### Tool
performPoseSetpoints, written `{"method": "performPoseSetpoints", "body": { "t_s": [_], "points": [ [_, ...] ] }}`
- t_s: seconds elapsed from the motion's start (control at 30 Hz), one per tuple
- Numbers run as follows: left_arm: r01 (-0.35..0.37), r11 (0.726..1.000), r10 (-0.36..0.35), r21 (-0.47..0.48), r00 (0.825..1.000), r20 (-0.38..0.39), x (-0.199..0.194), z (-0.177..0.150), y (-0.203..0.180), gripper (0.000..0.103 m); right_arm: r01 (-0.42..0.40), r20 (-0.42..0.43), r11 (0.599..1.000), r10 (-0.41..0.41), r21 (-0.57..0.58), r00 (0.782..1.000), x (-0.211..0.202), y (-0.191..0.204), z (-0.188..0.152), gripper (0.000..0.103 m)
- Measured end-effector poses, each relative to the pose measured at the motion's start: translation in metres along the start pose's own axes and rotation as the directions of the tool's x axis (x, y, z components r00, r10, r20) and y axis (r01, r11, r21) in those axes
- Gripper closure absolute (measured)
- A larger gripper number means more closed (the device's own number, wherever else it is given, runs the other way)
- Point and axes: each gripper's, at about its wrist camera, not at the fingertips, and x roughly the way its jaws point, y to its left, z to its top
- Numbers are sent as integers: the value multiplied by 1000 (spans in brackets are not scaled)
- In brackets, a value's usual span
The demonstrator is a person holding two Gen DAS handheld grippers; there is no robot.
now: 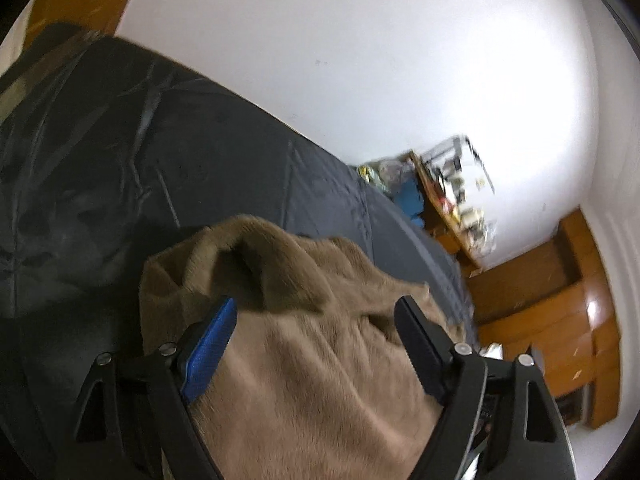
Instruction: Fold clothes
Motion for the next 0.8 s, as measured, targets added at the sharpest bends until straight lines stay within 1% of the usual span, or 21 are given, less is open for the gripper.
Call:
{"method": "performPoseSetpoints", "body": {
  "t_s": [0.07,0.1,0.13,0.2,0.23,0.27,0.37,0.43,0.5,0.57,0.67,0.73,0.77,0.8],
  "points": [
    [-17,999,19,43,999,-35,10,-3,-9,18,21,-42,998,-24,-59,999,10,13,3,20],
    [-25,998,27,49,998,-51,18,-2,-12,18,30,-61,996,-35,-87,997,15,19,5,20],
    [-32,998,36,55,997,-68,26,-1,-15,18,22,-73,996,-29,-90,997,23,20,10,20],
    [-54,997,58,55,994,-89,42,5,-18,18,-15,-90,998,10,-64,996,35,17,23,20],
    [-67,996,72,50,993,-97,51,10,-19,18,-30,-89,999,27,-33,996,40,13,30,20],
    [-82,996,86,45,991,-101,58,15,-19,18,-9,-63,1000,9,-1,998,41,6,37,20],
    [-122,993,122,10,991,-57,57,26,-11,18,49,13,994,-51,98,999,44,-15,56,20],
    [-101,995,101,-4,994,-31,51,28,-9,18,141,49,974,-152,180,987,40,-34,61,20],
    [-85,996,85,4,996,-11,42,24,-8,18,127,48,963,-142,238,989,37,-46,57,20],
    [-95,995,94,32,996,5,36,18,-13,18,104,43,956,-120,274,992,34,-49,51,20],
    [-96,991,96,93,995,-1,37,6,-25,18,98,52,974,-110,203,993,26,-36,42,20],
    [-106,986,110,131,994,-24,44,2,-31,18,120,46,983,-127,136,991,26,-25,38,20],
    [-124,982,130,145,991,-33,47,1,-31,18,138,36,985,-143,102,989,28,-20,38,20],
    [-157,976,165,153,985,-40,52,1,-28,18,157,27,985,-159,69,987,30,-15,37,20]
  ]
}}
